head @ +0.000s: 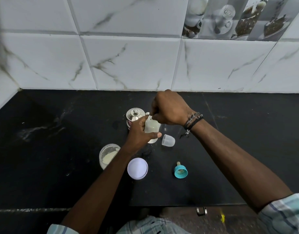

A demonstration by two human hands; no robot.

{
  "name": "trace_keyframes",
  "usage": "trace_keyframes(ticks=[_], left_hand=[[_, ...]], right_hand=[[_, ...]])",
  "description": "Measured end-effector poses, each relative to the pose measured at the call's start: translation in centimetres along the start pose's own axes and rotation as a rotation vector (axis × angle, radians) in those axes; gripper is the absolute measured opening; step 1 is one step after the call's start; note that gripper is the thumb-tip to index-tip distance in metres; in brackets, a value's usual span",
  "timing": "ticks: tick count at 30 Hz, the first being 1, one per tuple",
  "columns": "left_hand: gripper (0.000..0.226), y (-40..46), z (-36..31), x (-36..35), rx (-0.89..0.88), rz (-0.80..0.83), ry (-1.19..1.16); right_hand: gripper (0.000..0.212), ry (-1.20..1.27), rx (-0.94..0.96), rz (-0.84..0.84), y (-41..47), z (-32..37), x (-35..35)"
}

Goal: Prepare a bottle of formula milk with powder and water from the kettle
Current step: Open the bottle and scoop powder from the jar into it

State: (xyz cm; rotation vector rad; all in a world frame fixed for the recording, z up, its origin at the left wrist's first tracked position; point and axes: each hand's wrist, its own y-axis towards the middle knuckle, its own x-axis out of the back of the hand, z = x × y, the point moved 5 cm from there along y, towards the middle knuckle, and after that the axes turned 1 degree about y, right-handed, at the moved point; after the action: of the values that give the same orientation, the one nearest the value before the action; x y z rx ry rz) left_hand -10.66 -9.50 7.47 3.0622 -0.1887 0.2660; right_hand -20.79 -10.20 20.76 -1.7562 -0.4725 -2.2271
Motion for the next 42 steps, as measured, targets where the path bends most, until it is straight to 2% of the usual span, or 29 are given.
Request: trace_keyframes(ticks=[5,16,22,25,42], left_hand=[[0.055,-0.2,0.3,0.1,-0.005,0.041,-0.068],[0.055,-0.6,0.6,0.2,0.028,0.212,-0.173],[0.059,-0.8,0.4,0.1,0.045,0.246,-0.23],[0.061,-0.7,0.5,0.1,0.063,0.281,-0.238],[0.053,-0.3,0.5,1.2,0.152,0.384,-0.262]], right_hand=[[0.009,0.15,-0.066,0.013,0.3,-0.7,-0.2],[0.01,0.268,-0.135,0.045,-0.1,-1.0,-0.3],[0.009,0.295,-0.133,0.058,-0.5,-1.3,0.0],[0.008,0.249,-0.131,0.012,-0.4,-1.5,0.4],[0.008,0.249,-0.083,0.037,-0.1,-1.4,0.5]])
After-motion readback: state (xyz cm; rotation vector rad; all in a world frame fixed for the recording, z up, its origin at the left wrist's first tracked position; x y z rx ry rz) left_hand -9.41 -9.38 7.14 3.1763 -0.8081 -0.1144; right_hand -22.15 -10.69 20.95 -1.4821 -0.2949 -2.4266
